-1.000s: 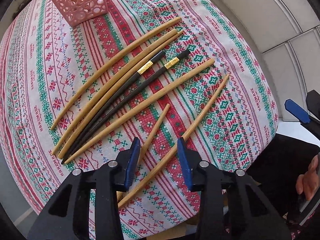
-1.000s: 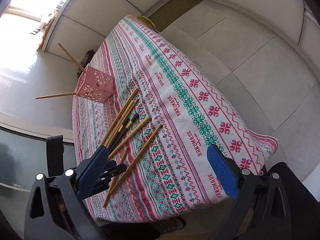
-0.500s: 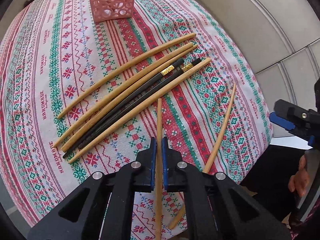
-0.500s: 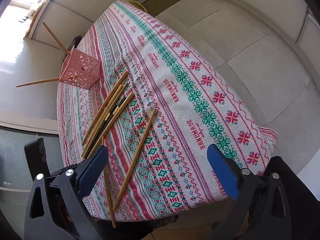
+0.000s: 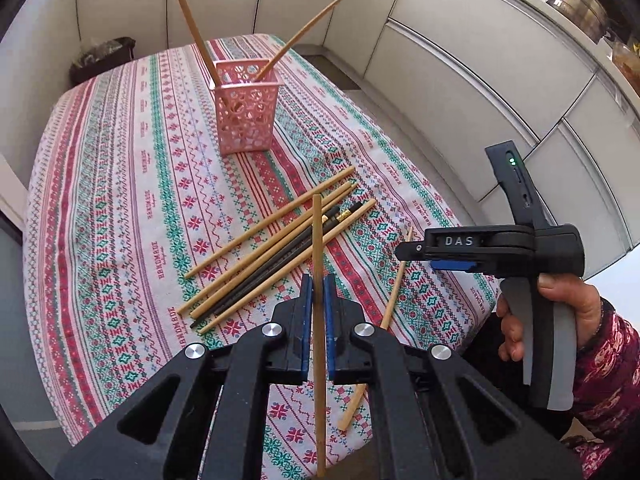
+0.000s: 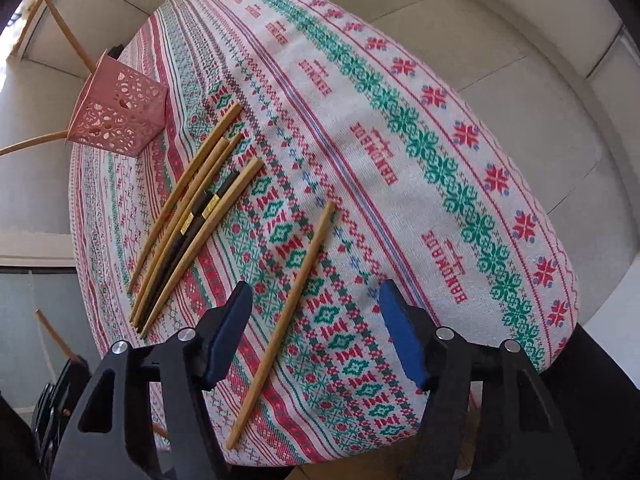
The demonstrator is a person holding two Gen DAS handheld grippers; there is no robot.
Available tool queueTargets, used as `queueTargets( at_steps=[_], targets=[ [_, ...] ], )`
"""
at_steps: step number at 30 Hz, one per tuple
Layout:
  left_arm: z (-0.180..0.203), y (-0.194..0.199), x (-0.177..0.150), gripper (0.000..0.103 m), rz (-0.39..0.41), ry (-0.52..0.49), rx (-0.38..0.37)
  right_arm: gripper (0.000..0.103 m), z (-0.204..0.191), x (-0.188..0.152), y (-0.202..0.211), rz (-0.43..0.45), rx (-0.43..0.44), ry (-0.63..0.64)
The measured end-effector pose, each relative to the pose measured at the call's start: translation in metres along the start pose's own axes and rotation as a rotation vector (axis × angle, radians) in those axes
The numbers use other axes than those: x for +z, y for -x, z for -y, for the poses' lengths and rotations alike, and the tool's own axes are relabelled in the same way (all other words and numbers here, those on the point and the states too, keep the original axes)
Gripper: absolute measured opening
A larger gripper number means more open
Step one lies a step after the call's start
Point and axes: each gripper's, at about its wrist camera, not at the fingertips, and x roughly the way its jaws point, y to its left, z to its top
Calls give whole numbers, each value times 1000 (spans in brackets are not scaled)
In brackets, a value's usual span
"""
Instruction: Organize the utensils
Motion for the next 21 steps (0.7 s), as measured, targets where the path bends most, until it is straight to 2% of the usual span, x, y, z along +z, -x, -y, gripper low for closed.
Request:
queueTargets(
  at_steps=[3,4,5,6,10,12,21],
  targets=[
    [2,11,2,5,33,-10,41,48,-6,2,-3,19,-43,22],
    [2,14,3,5,45,-12,60,37,-7,1,-3,29,-58,26],
    [2,14,3,5,55,-13,74,11,-6,1,-6,17,-36,25],
    [3,16,3,5,68,-14,88,9,-5,1,-10,0,-13,17],
    [3,25,2,5,106,-16,118,2,-3,-7,0,56,3,27],
    [4,28,2,5,123,-18,144,2,-5,-11,10,91,20,42],
    [6,38,3,5,186,6,180,2,-18,-30,71,244,90,168]
  ],
)
